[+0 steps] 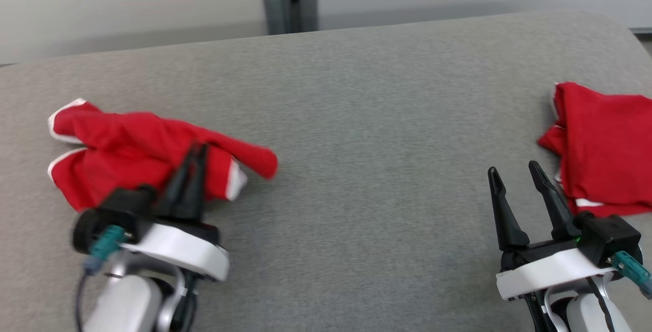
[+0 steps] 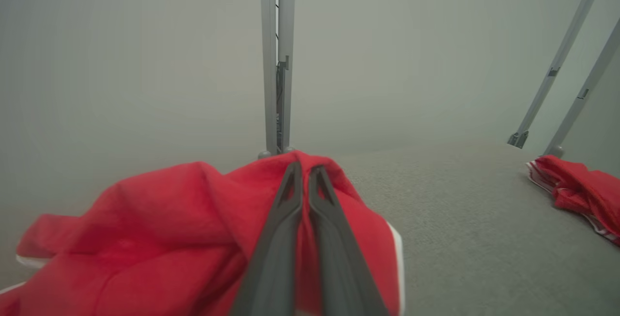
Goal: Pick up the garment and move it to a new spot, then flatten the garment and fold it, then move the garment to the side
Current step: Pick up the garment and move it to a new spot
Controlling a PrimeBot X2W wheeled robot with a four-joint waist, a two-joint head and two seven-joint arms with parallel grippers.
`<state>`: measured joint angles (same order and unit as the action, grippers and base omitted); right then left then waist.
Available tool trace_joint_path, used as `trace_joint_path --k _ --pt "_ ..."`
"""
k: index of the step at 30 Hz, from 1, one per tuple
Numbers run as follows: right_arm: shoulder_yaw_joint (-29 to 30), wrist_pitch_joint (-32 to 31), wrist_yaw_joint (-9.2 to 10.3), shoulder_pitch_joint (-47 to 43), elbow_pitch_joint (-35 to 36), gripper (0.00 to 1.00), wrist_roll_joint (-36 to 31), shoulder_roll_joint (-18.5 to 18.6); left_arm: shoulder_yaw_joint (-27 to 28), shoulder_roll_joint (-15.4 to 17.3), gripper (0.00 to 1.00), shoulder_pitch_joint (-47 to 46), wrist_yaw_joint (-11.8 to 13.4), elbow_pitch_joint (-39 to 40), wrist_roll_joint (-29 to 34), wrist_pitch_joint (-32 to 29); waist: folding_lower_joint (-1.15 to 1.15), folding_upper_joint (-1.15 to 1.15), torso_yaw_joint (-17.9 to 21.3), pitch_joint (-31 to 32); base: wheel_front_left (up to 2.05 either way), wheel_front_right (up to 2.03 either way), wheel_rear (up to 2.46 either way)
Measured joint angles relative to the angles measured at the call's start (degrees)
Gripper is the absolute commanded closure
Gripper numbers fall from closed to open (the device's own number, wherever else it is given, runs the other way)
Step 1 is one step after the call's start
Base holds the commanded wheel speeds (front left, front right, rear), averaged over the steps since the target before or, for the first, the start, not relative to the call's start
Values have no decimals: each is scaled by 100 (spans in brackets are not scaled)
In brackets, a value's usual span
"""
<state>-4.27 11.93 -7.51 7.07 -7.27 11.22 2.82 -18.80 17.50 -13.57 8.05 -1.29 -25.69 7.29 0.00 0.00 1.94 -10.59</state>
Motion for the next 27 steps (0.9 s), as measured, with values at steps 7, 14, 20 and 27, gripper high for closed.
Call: trace_joint_path --k 7,14,20,27 --pt "-63 103 0 63 -133 0 146 -2 -803 -458 100 -42 -356 -114 69 -151 0 0 580 -88 0 0 0" --pt "-203 222 1 120 -298 0 326 -3 -1249 -950 100 -888 -799 -457 47 -174 0 0 1285 -219 0 0 0" --pt "-297 274 0 179 -393 0 486 1 -1329 -1043 100 -1417 -891 -1232 152 -179 0 0 1734 -347 0 0 0" --pt "-263 291 1 180 -493 0 555 0 -1601 -1146 0 -1572 -1233 -1822 100 51 0 0 1756 -484 0 0 0"
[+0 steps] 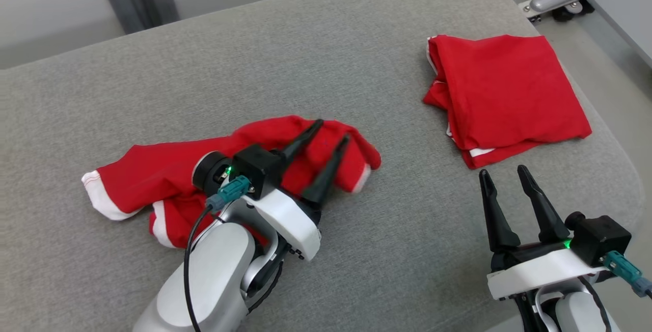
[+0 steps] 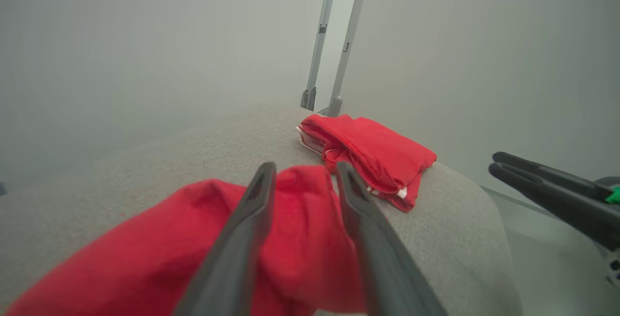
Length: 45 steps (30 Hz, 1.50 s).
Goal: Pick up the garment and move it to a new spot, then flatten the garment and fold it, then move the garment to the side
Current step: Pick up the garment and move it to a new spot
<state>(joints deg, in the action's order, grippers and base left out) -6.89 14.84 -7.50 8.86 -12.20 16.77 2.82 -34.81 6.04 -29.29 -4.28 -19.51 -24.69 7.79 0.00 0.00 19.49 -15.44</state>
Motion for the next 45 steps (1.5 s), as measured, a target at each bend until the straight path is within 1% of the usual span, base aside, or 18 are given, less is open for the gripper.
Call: trace_joint_path --k 4,8,11,18,21,24,29,33,38,45 --pt "48 1 0 7 -3 0 -16 0 -29 18 0 -30 -71 30 -3 266 0 0 -169 13 0 0 0" --pt "105 7 -1 31 24 0 -108 -2 111 77 0 27 -31 253 -21 491 0 0 -462 65 0 0 0" --pt "118 8 0 58 54 0 -179 -3 342 242 0 113 143 412 -20 589 0 0 -721 102 0 0 0" --pt "177 8 -1 116 90 0 -313 -4 1121 712 0 347 602 647 -54 689 0 0 -1282 175 0 0 0" --pt "215 9 -1 115 101 0 -349 -4 1449 900 0 510 742 738 -63 711 0 0 -1477 210 0 0 0" --pt "210 5 0 112 110 0 -393 -5 1719 1044 0 725 805 809 -69 719 0 0 -1632 266 0 0 0" --pt "199 -27 -1 103 182 0 -514 -7 2160 1203 0 1124 848 1163 -107 723 0 0 -1798 382 0 0 0" --pt "188 -88 0 -14 209 0 -624 -5 2396 1333 0 1568 857 1349 -76 730 0 0 -1863 504 0 0 0" --pt "243 -179 0 -194 280 0 -737 -4 2476 1344 0 2143 858 1562 -62 730 0 0 -1920 679 0 0 0" --pt "420 -308 0 -509 458 0 -783 -4 2284 1312 0 2676 966 1772 3 624 0 0 -1964 907 0 0 0"
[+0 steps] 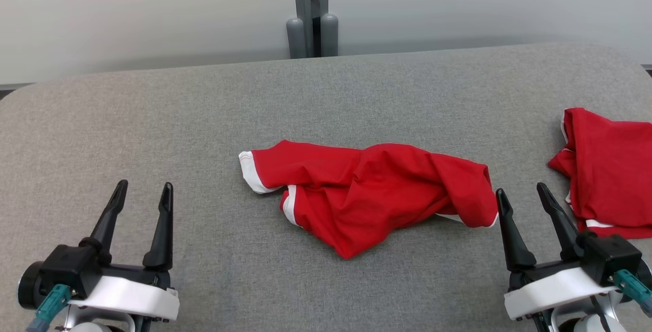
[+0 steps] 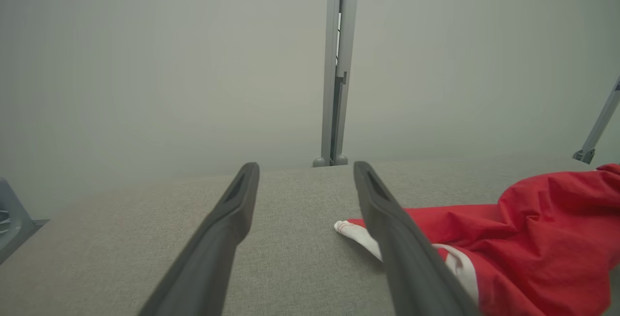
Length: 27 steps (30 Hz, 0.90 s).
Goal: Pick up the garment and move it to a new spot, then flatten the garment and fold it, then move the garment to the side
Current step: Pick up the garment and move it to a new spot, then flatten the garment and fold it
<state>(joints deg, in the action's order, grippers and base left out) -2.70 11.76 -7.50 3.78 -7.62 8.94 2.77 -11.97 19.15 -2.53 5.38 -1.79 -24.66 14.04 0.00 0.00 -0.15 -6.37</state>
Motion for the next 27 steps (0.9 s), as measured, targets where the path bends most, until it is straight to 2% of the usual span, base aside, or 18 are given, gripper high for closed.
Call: trace_joint_path --k 10,27 --pt "78 -88 0 -329 137 0 19 0 -127 22 0 232 74 82 5 -210 0 0 25 239 0 0 0" --pt "8 -114 0 -318 157 0 78 0 -188 42 0 232 122 136 -24 -303 0 0 41 205 0 0 0"
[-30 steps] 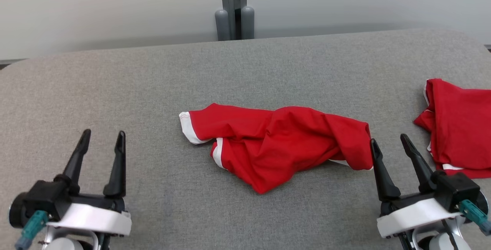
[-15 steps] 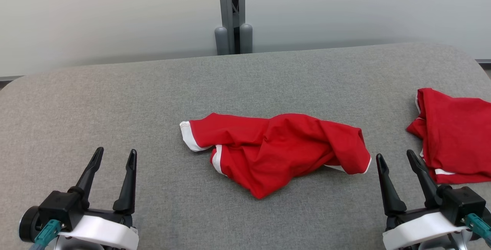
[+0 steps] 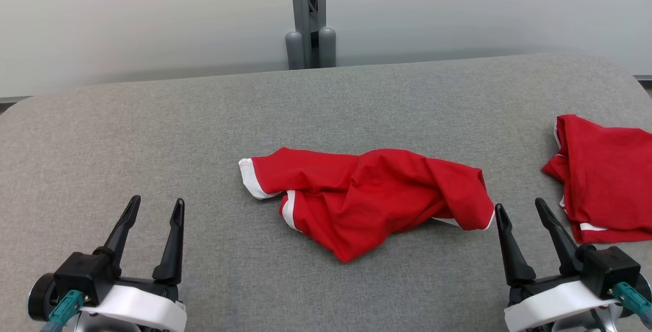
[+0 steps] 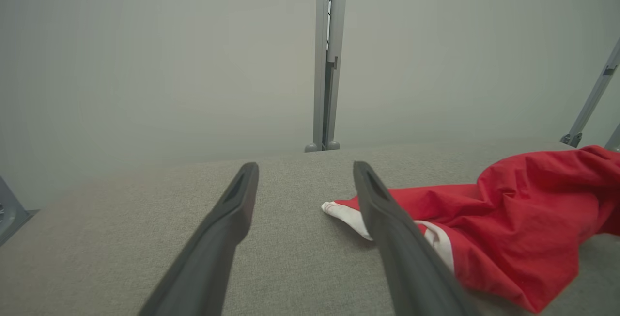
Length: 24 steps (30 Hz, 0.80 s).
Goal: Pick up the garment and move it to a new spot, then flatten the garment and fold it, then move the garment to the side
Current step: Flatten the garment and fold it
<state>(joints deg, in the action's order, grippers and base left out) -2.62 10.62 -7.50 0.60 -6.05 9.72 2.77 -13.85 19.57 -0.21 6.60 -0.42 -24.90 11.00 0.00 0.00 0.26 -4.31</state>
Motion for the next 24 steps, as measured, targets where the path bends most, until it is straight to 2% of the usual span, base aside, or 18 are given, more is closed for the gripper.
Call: trace_joint_path --k 6,12,19,24 --pt "-146 1 0 55 -13 0 5 1 -31 -2 0 -36 2 5 0 -13 0 0 -73 -35 0 0 0" --pt "-1248 -81 0 454 -108 0 70 7 -98 -60 0 -221 2 1 -8 12 0 0 -250 -139 0 0 0" --pt "-2822 -236 -1 1204 -1049 0 121 22 -202 -170 0 -491 -25 -109 -10 62 0 0 -580 -328 0 0 0" --pt "-3257 -154 -1 1854 -1927 0 235 103 -269 -255 0 -639 -86 -254 -10 147 0 0 -890 -504 0 0 0"
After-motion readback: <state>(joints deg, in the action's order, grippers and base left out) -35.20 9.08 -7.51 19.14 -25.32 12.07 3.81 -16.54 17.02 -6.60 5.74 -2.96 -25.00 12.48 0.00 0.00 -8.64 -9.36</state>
